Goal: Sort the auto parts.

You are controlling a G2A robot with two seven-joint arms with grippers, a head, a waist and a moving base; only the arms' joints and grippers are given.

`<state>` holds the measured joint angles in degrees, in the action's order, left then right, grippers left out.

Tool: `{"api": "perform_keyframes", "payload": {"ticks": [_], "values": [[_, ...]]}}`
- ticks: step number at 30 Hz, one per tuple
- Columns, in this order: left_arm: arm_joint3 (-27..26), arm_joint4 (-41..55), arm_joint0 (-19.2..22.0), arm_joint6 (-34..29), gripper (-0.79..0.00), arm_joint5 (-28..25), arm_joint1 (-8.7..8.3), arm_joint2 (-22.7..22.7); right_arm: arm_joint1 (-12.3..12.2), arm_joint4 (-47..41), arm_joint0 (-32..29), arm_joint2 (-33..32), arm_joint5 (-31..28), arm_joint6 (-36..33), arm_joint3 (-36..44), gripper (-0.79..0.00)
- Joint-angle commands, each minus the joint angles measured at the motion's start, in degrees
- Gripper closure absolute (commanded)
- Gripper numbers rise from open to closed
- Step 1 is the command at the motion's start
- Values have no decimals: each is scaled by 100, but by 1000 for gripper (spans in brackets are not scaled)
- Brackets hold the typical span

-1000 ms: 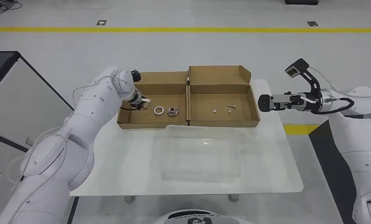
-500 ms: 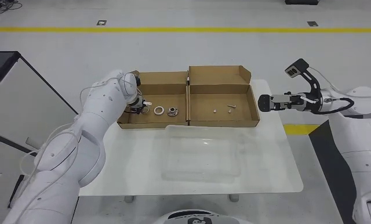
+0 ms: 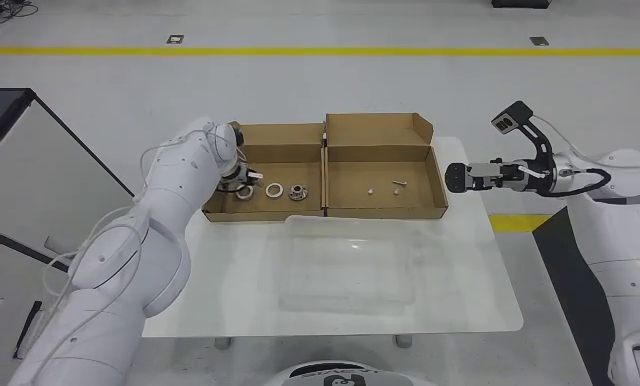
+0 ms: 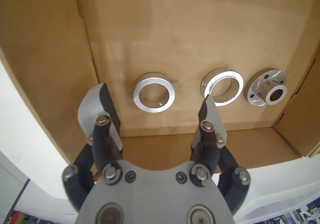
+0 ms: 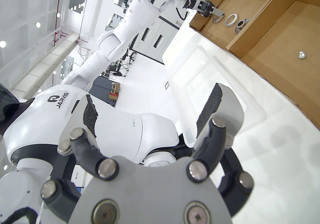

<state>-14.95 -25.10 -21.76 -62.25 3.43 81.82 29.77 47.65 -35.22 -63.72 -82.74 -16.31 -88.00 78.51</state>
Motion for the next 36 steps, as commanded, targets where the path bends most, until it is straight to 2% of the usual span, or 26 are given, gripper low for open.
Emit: {"api": "perform_keyframes", "payload": {"ticks": [1,7,12,16,20,23,25,30,33,36], "values": [[25,27,37,50,-785,-76,3,36,0,0,0,0,0,0,0,-785],[-107,266,132,263,-785,-772,-54,240,0,0,0,0,0,0,0,-785],[-402,560,153,552,-785,-1372,-191,511,0,0,0,0,0,0,0,-785],[-862,797,62,673,-785,-1869,-394,798,0,0,0,0,0,0,0,-785],[-1702,900,-209,613,-785,-2268,-723,1175,0,0,0,0,0,0,0,-785],[-2740,894,-645,435,-785,-2383,-1082,1637,0,0,0,0,0,0,0,-785],[-3729,794,-1108,277,-785,-2250,-1361,2060,0,0,0,0,0,0,0,-785],[-6696,548,-2889,-218,-785,-1726,-2027,3599,0,0,0,0,0,0,0,-785],[-8008,696,-3921,-447,-785,-1733,-2254,4451,0,0,0,0,0,0,0,-785],[-8772,912,-4661,-565,-785,-1956,-2386,5103,0,0,0,0,0,0,0,-785]]}}
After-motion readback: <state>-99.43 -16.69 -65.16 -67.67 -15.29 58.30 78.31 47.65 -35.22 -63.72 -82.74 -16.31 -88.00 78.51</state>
